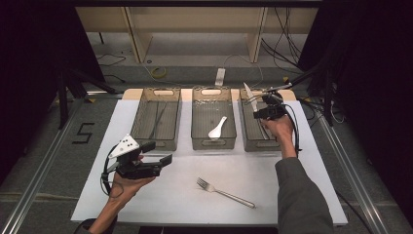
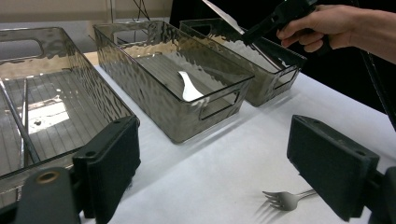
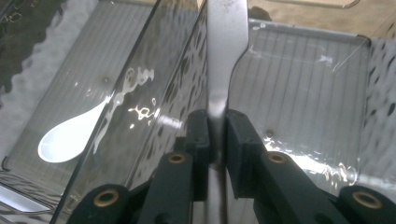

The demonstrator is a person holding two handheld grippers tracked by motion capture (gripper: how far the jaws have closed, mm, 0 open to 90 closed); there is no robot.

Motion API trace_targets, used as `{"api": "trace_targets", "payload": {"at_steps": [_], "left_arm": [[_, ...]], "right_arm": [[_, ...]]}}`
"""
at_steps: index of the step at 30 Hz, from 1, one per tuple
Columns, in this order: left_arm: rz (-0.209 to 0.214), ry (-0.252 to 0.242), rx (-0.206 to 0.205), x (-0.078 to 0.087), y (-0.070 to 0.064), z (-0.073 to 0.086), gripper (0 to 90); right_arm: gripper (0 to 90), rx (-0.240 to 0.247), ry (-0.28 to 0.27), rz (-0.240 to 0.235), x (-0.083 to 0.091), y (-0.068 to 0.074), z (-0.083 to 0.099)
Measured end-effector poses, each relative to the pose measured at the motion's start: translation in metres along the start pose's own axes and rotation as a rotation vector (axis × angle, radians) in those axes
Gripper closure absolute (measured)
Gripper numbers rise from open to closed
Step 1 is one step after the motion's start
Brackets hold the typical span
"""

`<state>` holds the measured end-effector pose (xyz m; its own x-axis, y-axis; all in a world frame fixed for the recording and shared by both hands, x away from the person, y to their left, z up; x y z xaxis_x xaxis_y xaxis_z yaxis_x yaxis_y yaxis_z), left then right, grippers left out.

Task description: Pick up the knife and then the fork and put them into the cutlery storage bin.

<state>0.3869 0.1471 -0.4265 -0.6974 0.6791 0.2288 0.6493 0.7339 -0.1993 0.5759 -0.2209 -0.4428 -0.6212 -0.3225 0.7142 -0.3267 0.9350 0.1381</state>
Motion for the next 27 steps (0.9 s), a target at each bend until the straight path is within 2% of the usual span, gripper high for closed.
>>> {"api": "trace_targets", "payload": {"at_steps": [10,20,23,27], "left_arm": [[0.001,0.006,0.001,-0.001,0.000,0.001,16.6],[-0.002,0.000,0.001,0.000,0.000,0.000,16.6],[0.004,-0.001,0.006,0.000,-0.001,0.000,16.6],[0.005,-0.004,0.009,0.001,0.000,0.000,16.6]], "right_arm": [[81.0,-0.007,0.030,-0.001,-0.009,0.002,0.008],[79.4,-0.033,0.065,0.021,-0.016,0.002,0.012],[64.2,-0.044,0.066,0.000,-0.015,0.005,0.011],[52.9,0.003,0.039,-0.007,-0.005,0.010,0.004]]}}
Point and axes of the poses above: each handheld gripper's, and its own axes: x roughly backward along the jaws, z roughly out of its underside, y roughly to its left, the point moved 6 cm from there along -x, roughly forward along the jaws, and after that the axes turned 7 degrees about -y, right-handed, at the moved point
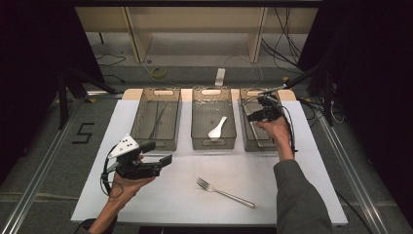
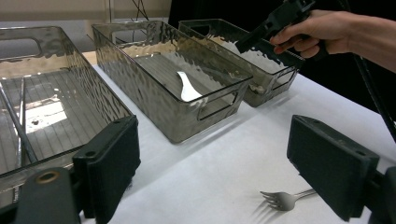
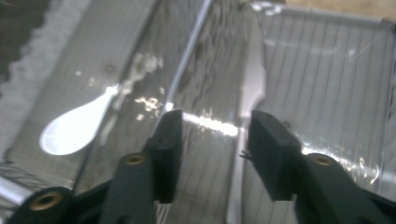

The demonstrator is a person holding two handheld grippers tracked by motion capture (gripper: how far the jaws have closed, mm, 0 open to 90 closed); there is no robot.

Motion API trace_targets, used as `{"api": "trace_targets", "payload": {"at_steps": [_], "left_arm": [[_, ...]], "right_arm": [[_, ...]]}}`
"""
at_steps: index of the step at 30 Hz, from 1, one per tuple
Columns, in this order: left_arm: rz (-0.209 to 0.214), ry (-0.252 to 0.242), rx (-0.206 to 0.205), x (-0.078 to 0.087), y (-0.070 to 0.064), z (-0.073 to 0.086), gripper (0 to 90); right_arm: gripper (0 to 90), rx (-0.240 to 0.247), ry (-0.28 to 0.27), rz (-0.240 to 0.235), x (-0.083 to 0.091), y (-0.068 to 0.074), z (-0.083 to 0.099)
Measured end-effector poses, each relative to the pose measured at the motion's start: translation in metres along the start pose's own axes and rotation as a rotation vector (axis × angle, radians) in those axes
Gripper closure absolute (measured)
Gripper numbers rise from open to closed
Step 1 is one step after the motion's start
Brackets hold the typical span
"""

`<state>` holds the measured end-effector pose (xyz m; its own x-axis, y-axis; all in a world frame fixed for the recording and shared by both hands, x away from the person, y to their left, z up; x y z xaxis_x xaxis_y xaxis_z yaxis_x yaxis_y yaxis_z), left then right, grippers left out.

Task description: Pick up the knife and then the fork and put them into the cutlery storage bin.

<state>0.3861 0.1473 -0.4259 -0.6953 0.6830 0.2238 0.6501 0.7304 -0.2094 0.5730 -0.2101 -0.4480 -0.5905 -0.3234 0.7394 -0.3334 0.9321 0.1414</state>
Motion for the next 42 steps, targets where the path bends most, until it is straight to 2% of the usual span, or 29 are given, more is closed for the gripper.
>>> {"api": "trace_targets", "payload": {"at_steps": [2,5,8,12,15,19,26,31,35,42], "left_arm": [[-0.001,0.001,0.002,0.000,0.000,0.000,16.6],[0.003,0.002,0.000,0.000,0.000,0.000,16.6],[0.003,0.005,0.000,-0.001,0.000,0.001,16.6],[0.003,0.006,-0.003,-0.001,0.000,0.001,16.5],[0.004,0.009,-0.009,-0.002,-0.001,0.001,16.5],[0.004,0.005,-0.008,-0.001,-0.001,0.001,16.4],[0.001,0.007,-0.008,-0.001,0.001,0.001,16.3],[0.002,0.004,-0.008,0.000,0.000,0.001,16.3],[0.003,0.004,-0.008,0.000,0.000,0.001,16.3],[0.005,0.003,-0.010,0.000,0.000,0.000,16.2]], "right_arm": [[47.9,0.025,-0.019,-0.019,0.006,0.004,-0.001],[43.0,0.095,-0.044,-0.030,0.017,0.012,0.000],[38.7,0.152,-0.062,-0.093,0.033,0.028,0.004],[32.9,0.231,-0.047,-0.148,0.053,0.052,0.018],[30.4,0.267,-0.028,-0.189,0.063,0.068,0.032],[27.7,0.313,-0.034,-0.232,0.073,0.086,0.048],[24.1,0.359,-0.024,-0.283,0.079,0.113,0.069],[24.8,0.404,0.014,-0.301,0.076,0.128,0.083],[26.3,0.452,0.066,-0.319,0.075,0.137,0.100],[33.9,0.497,0.161,-0.332,0.069,0.144,0.124]]}}
Point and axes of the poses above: each handheld gripper's, and its own axes: x roughly backward along the jaws, z roughly out of its underside, y roughly to its left, the point moved 6 cm from there along -x, roughly forward along the jaws, and after that the axes turned 7 degrees about -y, right-handed, at the moved point
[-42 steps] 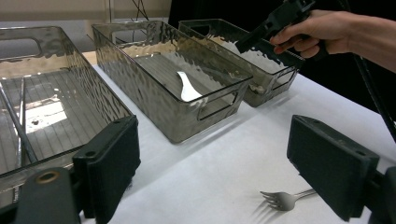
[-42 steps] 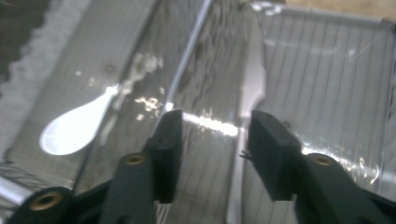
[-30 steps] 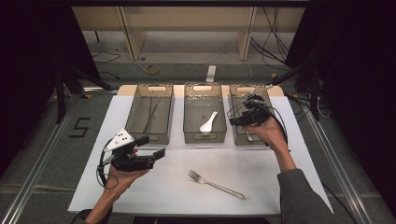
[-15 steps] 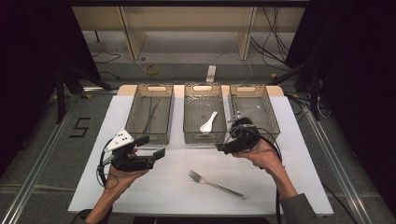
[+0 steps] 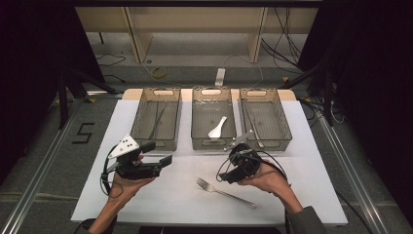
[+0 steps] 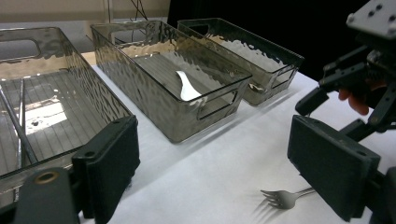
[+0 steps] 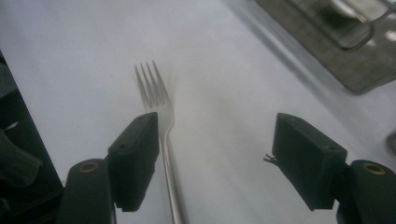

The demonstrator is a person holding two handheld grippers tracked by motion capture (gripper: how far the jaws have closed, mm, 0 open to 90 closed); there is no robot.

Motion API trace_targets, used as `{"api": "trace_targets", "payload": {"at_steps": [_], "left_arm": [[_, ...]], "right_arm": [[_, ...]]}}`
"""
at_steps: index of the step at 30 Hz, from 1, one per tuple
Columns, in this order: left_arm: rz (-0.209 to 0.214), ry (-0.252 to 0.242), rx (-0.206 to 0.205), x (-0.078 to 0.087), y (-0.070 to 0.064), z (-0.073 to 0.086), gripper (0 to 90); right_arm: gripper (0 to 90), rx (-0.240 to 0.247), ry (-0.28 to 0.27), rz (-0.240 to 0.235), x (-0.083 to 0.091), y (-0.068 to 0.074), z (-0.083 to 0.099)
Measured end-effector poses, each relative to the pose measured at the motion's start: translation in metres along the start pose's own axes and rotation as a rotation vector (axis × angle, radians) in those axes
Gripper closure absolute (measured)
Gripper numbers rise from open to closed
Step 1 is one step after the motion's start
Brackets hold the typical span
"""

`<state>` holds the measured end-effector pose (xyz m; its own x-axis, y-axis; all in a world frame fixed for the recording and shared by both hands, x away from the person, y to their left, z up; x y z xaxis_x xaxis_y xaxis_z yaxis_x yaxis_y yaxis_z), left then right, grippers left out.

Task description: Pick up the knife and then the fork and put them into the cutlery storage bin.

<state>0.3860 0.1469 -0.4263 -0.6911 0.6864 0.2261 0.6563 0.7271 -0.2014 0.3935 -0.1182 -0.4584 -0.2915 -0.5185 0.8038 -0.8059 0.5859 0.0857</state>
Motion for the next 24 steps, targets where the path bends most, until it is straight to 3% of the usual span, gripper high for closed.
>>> {"api": "trace_targets", "payload": {"at_steps": [12,24], "left_arm": [[-0.001,0.001,-0.001,0.000,0.000,0.000,16.2],[-0.002,0.000,0.005,0.001,0.002,0.000,16.2]], "right_arm": [[46.8,0.061,0.122,-0.020,-0.018,0.013,0.020],[57.2,0.070,0.181,-0.024,-0.031,0.020,0.032]]}}
Point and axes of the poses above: each handheld gripper's, and its own axes: x roughly backward along the jaws, z roughly out of its underside, y roughly to its left, the point moved 6 cm from there along -x, roughly forward along the jaws, and after that the axes turned 7 degrees about -y, right-handed, at the moved point
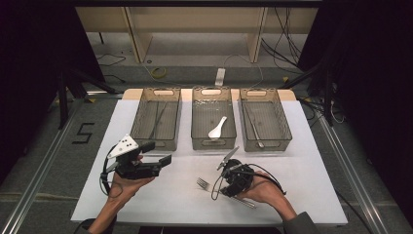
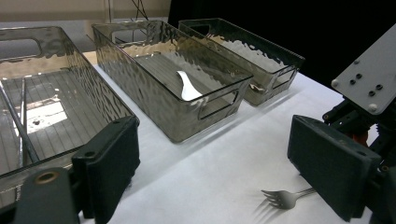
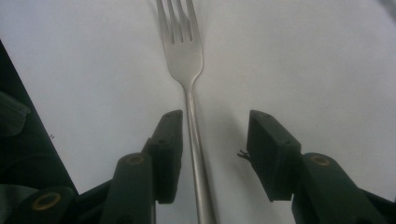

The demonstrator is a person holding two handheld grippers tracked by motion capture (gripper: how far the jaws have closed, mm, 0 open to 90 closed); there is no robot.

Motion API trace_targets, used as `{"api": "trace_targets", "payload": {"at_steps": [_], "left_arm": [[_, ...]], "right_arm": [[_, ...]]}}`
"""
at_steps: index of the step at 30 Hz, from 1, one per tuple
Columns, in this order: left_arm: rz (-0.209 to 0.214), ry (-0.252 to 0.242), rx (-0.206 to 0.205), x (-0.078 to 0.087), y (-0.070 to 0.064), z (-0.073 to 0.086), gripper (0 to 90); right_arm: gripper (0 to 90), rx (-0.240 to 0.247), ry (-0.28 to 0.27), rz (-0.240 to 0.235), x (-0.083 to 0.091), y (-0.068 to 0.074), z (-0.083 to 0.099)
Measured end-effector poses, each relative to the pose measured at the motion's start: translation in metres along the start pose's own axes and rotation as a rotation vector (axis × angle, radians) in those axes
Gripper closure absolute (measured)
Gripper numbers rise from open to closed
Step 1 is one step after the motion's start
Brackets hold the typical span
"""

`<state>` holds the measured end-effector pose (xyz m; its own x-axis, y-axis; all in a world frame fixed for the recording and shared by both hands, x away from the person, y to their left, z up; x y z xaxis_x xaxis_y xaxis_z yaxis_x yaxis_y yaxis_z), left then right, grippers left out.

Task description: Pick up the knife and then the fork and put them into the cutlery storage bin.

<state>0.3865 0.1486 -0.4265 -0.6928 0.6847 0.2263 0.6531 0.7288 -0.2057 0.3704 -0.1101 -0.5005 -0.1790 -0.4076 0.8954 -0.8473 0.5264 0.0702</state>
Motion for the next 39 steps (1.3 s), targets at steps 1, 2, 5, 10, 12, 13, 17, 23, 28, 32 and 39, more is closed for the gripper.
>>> {"api": "trace_targets", "payload": {"at_steps": [1,2,5,10,12,13,17,23,28,32,39], "left_arm": [[0.001,0.000,-0.002,0.000,0.000,0.000,16.2],[0.001,0.001,0.001,0.000,0.000,0.000,16.2],[0.002,0.002,0.000,0.000,0.000,0.000,16.2],[0.004,0.007,0.002,-0.001,0.000,0.001,16.2],[0.006,0.011,-0.001,-0.001,0.000,0.001,16.2],[0.006,0.010,0.000,-0.001,-0.001,0.001,16.2],[0.006,0.009,0.000,-0.001,0.000,0.001,16.2],[0.007,0.011,-0.002,-0.001,-0.001,0.001,16.2],[0.006,0.012,-0.004,-0.001,-0.001,0.001,16.3],[0.007,0.016,-0.008,-0.001,-0.001,0.002,16.3],[0.006,0.015,-0.006,-0.002,-0.001,0.002,16.3]], "right_arm": [[57.9,-0.001,-0.001,-0.006,-0.001,0.000,0.000],[58.7,0.001,0.004,-0.012,-0.001,0.001,0.001],[61.0,0.007,0.013,-0.015,-0.003,0.001,0.003],[64.5,0.012,0.022,-0.020,-0.005,0.002,0.005],[66.0,0.008,0.031,-0.027,-0.006,0.003,0.006],[66.3,0.013,0.036,-0.026,-0.007,0.003,0.007],[68.1,0.038,0.046,-0.023,-0.010,0.004,0.008],[71.7,0.048,0.066,-0.009,-0.013,0.006,0.010],[74.1,0.055,0.070,0.001,-0.013,0.006,0.010],[74.7,0.061,0.073,0.008,-0.013,0.007,0.010],[79.0,0.070,0.072,0.018,-0.014,0.006,0.009]]}}
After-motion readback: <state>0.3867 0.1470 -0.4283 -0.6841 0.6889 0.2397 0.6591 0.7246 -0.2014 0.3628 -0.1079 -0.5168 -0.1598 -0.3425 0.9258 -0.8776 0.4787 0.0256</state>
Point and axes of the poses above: each handheld gripper's, and its own axes: x roughly backward along the jaws, z roughly out of its underside, y roughly to its left, the point moved 6 cm from there along -x, roughly forward along the jaws, and after that the axes turned 7 degrees about -y, right-handed, at the moved point
